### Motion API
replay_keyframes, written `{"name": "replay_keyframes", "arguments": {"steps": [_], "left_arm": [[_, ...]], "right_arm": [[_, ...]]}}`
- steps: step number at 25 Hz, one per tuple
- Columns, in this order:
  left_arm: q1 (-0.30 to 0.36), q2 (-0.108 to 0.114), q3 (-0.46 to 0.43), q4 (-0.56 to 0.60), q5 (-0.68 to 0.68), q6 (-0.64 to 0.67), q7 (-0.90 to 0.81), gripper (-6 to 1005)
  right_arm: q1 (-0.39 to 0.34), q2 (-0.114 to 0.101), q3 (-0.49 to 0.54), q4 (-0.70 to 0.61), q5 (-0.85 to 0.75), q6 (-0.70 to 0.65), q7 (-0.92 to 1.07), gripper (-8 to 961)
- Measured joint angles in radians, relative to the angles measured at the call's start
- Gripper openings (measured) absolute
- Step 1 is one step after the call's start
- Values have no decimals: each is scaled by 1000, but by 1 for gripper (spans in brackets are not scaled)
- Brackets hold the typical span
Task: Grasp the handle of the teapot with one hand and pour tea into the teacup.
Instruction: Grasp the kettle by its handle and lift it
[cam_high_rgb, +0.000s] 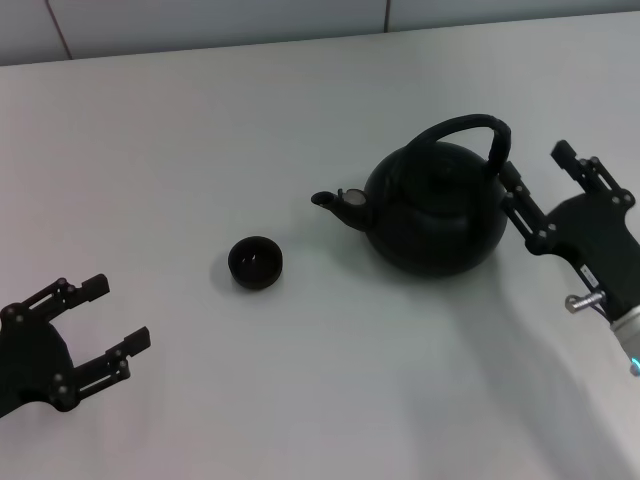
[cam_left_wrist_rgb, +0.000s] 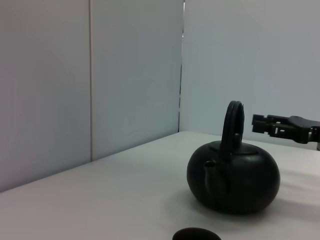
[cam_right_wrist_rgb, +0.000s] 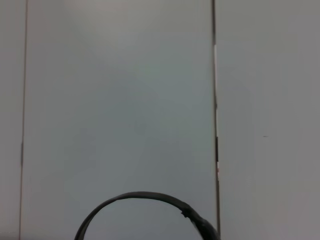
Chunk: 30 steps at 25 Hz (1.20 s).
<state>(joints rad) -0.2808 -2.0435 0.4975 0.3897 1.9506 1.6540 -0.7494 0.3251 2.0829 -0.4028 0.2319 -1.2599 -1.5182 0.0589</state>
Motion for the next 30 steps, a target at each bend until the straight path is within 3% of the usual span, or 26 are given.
{"name": "replay_keyframes", "arguments": {"steps": [9,27,30], "left_arm": [[0,-10,-27,0,0,0,8,769],[-6,-13,-39,0,0,1,8,769],[-6,-13,-42,0,0,1,7,769]], "right_arm": [[59,-2,-1,-46,-12,93,9,583],[85,-2,-1,-100,-47,140,76,528],[86,-2,-2,-117,-60,151,124,466]]}}
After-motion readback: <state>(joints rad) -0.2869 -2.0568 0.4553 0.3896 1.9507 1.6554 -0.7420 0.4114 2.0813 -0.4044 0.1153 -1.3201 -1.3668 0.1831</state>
